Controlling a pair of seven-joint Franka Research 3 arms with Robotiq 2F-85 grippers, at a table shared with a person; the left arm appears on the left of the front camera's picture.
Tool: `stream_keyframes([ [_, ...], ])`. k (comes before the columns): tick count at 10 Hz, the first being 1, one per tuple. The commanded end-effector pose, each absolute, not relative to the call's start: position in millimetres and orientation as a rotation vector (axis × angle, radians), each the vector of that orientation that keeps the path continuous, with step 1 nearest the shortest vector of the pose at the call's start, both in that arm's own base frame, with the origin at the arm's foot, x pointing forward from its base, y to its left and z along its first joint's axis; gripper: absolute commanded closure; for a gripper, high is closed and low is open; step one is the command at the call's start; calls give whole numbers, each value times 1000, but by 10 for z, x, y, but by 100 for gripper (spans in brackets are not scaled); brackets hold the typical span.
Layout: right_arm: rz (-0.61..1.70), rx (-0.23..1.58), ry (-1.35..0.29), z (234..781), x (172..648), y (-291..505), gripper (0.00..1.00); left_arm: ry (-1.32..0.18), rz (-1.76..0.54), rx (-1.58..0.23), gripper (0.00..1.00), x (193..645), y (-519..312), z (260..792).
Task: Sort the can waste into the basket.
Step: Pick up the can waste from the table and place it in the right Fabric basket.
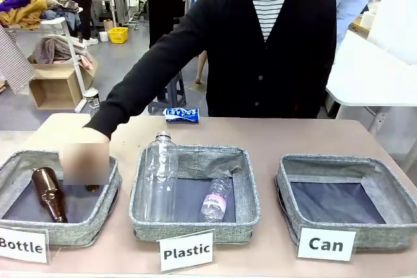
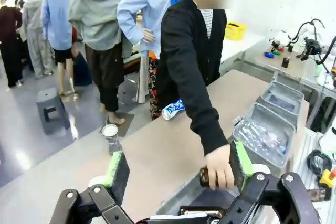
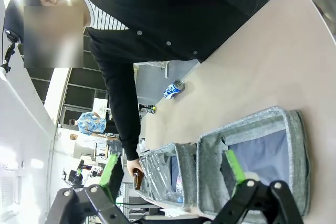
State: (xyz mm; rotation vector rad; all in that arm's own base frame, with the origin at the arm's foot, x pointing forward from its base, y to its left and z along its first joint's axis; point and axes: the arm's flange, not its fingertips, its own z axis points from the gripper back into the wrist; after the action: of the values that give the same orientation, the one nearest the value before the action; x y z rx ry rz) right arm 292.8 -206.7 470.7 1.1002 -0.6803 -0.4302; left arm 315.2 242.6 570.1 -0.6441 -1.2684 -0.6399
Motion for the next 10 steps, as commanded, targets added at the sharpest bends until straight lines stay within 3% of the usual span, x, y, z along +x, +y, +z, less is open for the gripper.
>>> stream_keyframes([
  [1,-406,1110,-712,4698,2954,-2067,0,-1308,-674,-622,0,3224,2307,5799],
  [8,-406,1110,-712,4698,2954,-2067,0,-1083,-877,-554,0,3953,1679,6349],
  [10,-406,1110,-712,4698,2954,-2067,0,-886,-926,-472,0,4372,1223,6543],
])
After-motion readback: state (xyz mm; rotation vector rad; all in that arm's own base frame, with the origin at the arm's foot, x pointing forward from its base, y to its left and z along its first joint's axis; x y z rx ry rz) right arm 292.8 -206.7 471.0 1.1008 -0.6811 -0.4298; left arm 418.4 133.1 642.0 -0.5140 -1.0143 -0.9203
